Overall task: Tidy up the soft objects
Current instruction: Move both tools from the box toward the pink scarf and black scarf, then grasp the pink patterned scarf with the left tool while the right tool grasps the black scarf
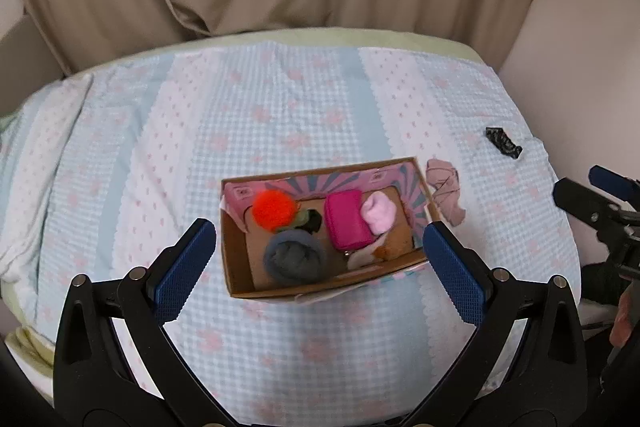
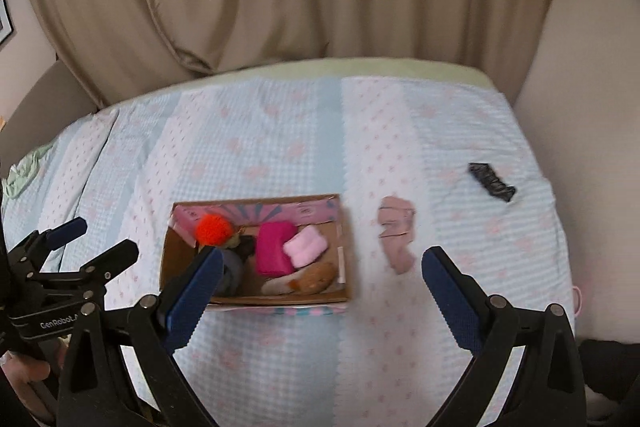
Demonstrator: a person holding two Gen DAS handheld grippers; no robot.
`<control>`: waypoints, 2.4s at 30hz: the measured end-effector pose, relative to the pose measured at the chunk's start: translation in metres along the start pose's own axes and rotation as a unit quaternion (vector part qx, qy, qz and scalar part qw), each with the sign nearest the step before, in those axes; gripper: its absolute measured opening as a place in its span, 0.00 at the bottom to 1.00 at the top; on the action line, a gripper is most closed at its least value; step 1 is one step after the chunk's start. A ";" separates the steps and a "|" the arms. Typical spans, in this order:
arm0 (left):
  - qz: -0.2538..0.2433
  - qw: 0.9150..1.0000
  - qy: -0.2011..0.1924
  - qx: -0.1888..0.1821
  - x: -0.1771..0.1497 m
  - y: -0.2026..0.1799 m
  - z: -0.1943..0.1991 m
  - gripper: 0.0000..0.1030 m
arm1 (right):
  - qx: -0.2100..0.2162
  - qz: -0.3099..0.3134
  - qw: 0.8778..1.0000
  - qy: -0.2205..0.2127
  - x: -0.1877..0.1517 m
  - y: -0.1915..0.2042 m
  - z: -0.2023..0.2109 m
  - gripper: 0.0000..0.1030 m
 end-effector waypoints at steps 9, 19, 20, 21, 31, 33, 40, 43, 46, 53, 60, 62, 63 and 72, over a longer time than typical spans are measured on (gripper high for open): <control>0.024 0.999 -0.027 0.005 -0.021 -0.075 0.024 1.00 | -0.012 0.011 0.999 -0.043 -0.020 -0.078 0.041 0.96; 0.042 0.999 -0.025 0.010 -0.049 -0.179 -0.020 1.00 | -0.003 0.023 0.999 -0.044 -0.046 -0.181 0.022 0.96; 0.044 0.999 -0.024 0.010 -0.051 -0.185 -0.025 1.00 | -0.003 0.027 0.999 -0.043 -0.049 -0.191 0.017 0.96; 0.046 0.999 -0.021 0.010 -0.054 -0.195 -0.035 1.00 | -0.002 0.030 0.999 -0.043 -0.052 -0.201 0.011 0.96; 0.063 0.998 -0.001 0.022 -0.078 -0.264 -0.132 1.00 | 0.000 0.057 0.997 -0.049 -0.056 -0.279 -0.055 0.96; 0.065 0.998 0.002 0.027 -0.082 -0.273 -0.154 1.00 | 0.002 0.061 0.997 -0.051 -0.056 -0.292 -0.075 0.96; 0.047 0.997 0.012 0.063 -0.097 -0.297 -0.234 1.00 | 0.005 0.080 0.995 -0.051 -0.060 -0.323 -0.142 0.96; 0.044 0.995 0.027 0.081 -0.103 -0.294 -0.269 1.00 | 0.009 0.084 0.995 -0.043 -0.062 -0.334 -0.175 0.96; 0.043 0.994 0.026 0.096 -0.103 -0.292 -0.293 1.00 | 0.015 0.086 0.996 -0.034 -0.063 -0.344 -0.207 0.96; 0.034 0.992 0.032 0.117 -0.103 -0.277 -0.342 0.93 | 0.018 0.109 0.994 -0.015 -0.064 -0.353 -0.275 0.96; 0.059 0.991 0.072 0.100 -0.116 -0.257 -0.369 0.91 | 0.035 0.113 0.993 -0.001 -0.064 -0.358 -0.325 0.92; 0.069 0.990 0.079 0.090 -0.117 -0.254 -0.372 0.87 | 0.038 0.117 0.992 0.005 -0.064 -0.357 -0.335 0.87; 0.077 0.990 0.083 0.081 -0.117 -0.252 -0.373 0.83 | 0.040 0.120 0.992 0.008 -0.065 -0.357 -0.339 0.82; 0.085 0.990 0.095 0.059 -0.104 -0.248 -0.371 0.28 | 0.048 0.115 0.992 0.012 -0.066 -0.359 -0.342 0.42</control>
Point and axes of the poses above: each gripper's, at about its wrist camera, not at the fingertips, and z roughly against the way its jaws point, y to its left, x to its top, the point moved 4 cm from there along -z, roughly the way its jaws point, and after that the axes turned 15 degrees about z, right-handed, at the moved point
